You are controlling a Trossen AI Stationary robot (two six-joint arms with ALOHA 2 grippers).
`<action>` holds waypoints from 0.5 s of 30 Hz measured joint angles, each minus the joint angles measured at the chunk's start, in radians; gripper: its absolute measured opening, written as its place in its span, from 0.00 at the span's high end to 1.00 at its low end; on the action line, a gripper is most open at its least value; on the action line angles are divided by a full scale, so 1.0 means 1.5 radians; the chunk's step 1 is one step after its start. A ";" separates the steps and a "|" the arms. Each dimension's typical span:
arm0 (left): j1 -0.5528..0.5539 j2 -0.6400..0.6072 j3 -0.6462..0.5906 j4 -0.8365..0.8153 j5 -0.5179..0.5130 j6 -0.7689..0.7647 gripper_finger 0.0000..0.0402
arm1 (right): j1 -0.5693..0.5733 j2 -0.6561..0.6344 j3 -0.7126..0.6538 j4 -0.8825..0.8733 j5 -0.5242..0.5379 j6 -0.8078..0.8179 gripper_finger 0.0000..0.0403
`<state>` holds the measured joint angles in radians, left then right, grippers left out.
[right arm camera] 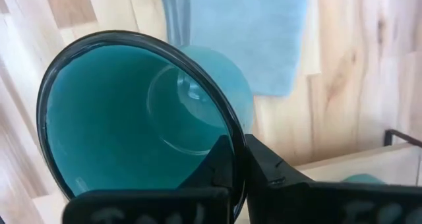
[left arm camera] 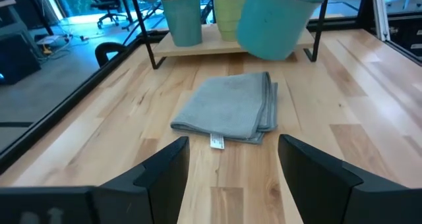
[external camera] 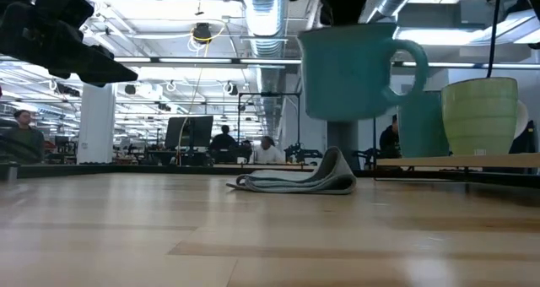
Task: Stack small to large cups/mugs on shelf
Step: Put the blue mug on the shelf
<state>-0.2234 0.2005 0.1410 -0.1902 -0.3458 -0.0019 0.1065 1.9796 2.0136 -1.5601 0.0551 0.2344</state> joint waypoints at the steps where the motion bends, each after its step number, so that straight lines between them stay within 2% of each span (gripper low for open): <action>1: 0.000 0.000 0.000 0.000 0.000 -0.002 0.44 | -0.002 -0.010 -0.004 0.004 0.003 0.000 0.94; 8: 0.000 0.000 0.000 0.000 0.008 -0.024 0.44 | 0.008 -0.102 -0.059 0.003 0.022 0.035 0.94; 15: 0.000 0.001 0.000 0.017 0.018 -0.032 0.44 | 0.045 -0.202 -0.176 0.012 0.036 0.080 0.94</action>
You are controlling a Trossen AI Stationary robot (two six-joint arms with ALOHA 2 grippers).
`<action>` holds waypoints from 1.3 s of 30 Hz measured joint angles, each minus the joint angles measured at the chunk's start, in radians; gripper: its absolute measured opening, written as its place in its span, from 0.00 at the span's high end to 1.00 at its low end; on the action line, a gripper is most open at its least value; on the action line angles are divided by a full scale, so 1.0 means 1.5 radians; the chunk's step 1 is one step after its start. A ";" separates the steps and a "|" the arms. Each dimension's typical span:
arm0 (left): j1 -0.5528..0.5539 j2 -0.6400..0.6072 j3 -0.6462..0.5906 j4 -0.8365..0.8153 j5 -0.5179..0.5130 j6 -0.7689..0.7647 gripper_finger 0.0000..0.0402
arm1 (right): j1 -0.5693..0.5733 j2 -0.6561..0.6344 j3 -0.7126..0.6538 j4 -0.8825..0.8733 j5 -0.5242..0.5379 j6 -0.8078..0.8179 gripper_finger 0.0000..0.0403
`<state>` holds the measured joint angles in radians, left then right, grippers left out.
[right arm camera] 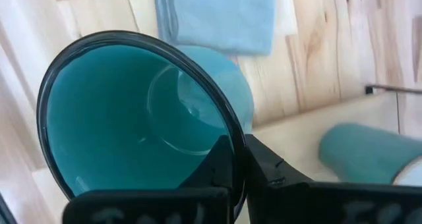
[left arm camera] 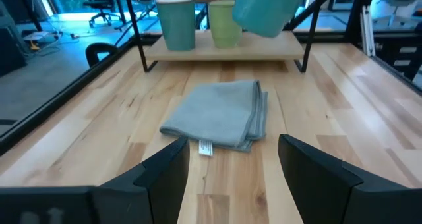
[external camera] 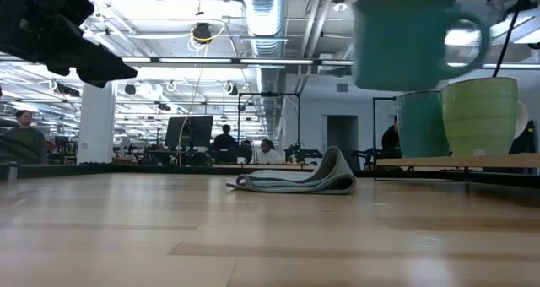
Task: Stack small to large cups/mugs on shelf
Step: Put the blue mug on the shelf
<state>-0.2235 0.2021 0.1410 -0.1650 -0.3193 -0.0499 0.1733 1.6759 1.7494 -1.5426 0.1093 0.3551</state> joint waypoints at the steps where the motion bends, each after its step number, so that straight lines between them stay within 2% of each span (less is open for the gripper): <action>1: 0.000 0.000 0.000 0.006 0.000 0.000 0.44 | 0.007 -0.016 -0.022 0.005 0.001 0.007 0.94; 11: 0.000 0.000 0.000 0.057 -0.001 -0.015 0.44 | 0.056 -0.176 -0.253 0.105 0.000 0.056 0.94; 17: 0.000 0.000 0.000 0.080 -0.009 -0.026 0.44 | 0.089 -0.227 -0.340 0.123 -0.037 0.061 0.94; 28: 0.000 0.000 0.000 0.085 -0.101 -0.077 0.44 | 0.125 -0.286 -0.411 0.123 -0.073 0.028 0.94; 39: 0.000 0.000 0.000 0.084 -0.112 -0.122 0.44 | 0.152 -0.295 -0.421 0.089 -0.074 -0.084 0.94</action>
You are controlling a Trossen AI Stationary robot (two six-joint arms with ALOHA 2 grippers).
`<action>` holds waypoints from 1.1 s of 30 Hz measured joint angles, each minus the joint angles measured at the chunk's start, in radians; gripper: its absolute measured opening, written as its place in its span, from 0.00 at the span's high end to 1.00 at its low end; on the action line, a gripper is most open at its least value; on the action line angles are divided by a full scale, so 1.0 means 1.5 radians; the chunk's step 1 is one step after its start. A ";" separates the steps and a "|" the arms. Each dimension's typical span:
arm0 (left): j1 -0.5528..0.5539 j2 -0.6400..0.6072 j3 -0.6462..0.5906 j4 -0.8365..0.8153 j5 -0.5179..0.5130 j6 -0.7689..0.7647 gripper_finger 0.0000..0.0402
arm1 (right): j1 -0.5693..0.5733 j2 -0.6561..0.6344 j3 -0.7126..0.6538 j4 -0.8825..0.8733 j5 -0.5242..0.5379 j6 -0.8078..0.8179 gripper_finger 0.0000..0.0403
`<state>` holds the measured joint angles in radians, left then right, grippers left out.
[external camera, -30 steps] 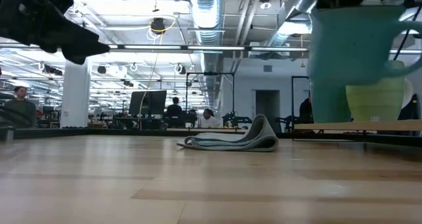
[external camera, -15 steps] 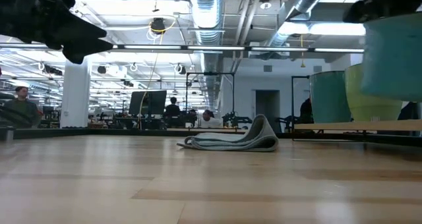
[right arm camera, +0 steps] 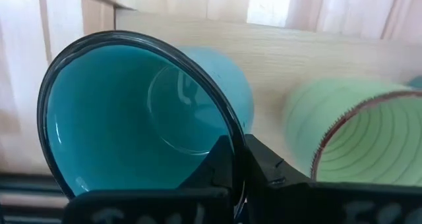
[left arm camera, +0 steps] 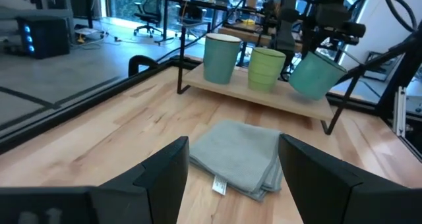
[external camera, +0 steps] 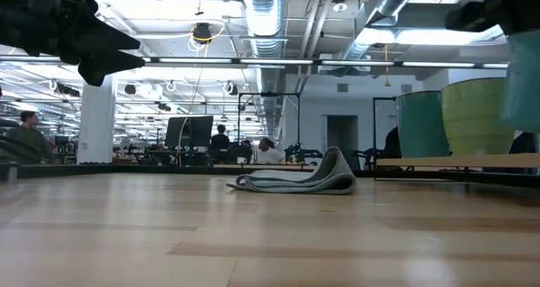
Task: Stack small to large cups/mugs on shelf
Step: Put the blue mug on the shelf
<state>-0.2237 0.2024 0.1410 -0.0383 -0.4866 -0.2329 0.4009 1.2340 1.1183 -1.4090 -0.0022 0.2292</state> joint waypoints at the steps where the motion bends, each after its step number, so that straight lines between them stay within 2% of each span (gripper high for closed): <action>1: 0.000 0.000 0.000 0.000 0.000 -0.001 0.44 | 0.001 0.000 0.000 0.001 0.000 -0.016 0.94; 14: 0.000 0.000 0.000 0.000 0.000 -0.073 0.44 | 0.003 0.000 -0.011 0.014 -0.017 -0.142 0.94; 21: 0.000 0.000 0.000 -0.001 -0.007 -0.075 0.44 | 0.002 -0.003 -0.060 0.050 -0.040 -0.156 0.94; 33: 0.000 0.000 0.000 -0.011 -0.020 -0.075 0.44 | -0.013 0.000 -0.064 0.067 -0.042 -0.242 0.94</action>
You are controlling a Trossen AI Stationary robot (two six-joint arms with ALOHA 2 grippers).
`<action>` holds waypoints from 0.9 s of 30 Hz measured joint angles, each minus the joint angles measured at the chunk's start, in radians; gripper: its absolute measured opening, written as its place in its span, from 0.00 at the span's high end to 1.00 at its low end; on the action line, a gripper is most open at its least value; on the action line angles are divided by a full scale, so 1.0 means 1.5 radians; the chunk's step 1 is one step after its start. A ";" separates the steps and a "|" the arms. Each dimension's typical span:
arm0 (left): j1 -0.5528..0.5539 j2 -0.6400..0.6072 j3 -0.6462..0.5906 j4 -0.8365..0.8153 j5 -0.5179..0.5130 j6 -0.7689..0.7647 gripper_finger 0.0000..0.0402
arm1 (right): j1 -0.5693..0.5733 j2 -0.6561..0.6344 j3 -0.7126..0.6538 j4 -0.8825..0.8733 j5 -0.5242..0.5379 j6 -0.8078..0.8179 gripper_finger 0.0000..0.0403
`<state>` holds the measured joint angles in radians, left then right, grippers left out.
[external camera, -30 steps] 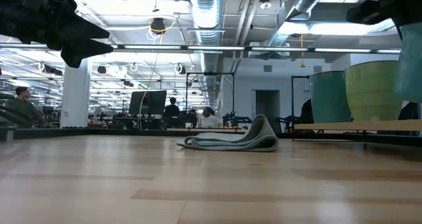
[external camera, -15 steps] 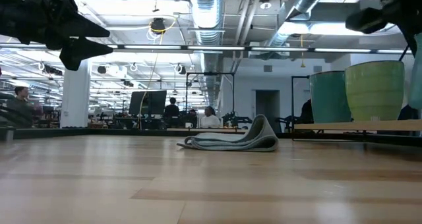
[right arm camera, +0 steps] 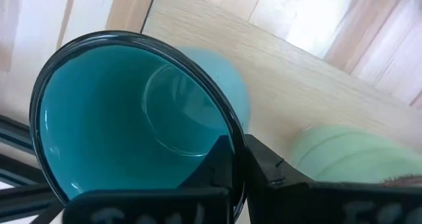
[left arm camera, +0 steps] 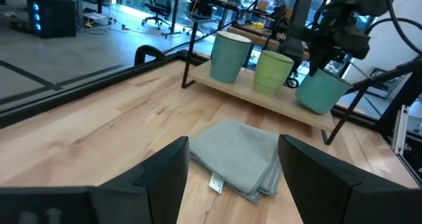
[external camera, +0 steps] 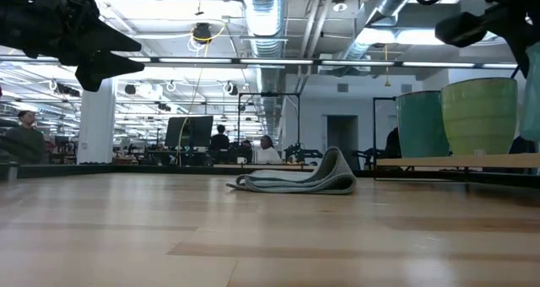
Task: Stack small to large cups/mugs on shelf
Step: Put the blue mug on the shelf
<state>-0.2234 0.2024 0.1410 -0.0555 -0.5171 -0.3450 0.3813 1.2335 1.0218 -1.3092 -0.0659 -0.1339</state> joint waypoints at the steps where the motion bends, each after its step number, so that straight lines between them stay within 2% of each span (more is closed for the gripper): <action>1: 0.000 0.000 0.000 0.000 0.000 0.000 0.44 | -0.003 0.000 0.000 0.002 0.000 -0.011 0.94; 7: 0.000 0.000 0.000 -0.002 0.000 0.000 0.44 | -0.019 0.001 -0.001 0.008 -0.003 -0.029 0.93; 15: 0.000 0.000 0.000 -0.011 0.000 -0.004 0.44 | -0.029 0.009 -0.005 0.039 0.018 -0.031 0.77; 27: 0.000 0.000 0.000 -0.021 0.001 -0.011 0.44 | -0.029 0.012 -0.004 0.033 0.030 -0.033 0.76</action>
<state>-0.2237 0.2028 0.1410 -0.0867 -0.5163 -0.3614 0.3382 1.2522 1.0161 -1.2594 -0.0208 -0.1838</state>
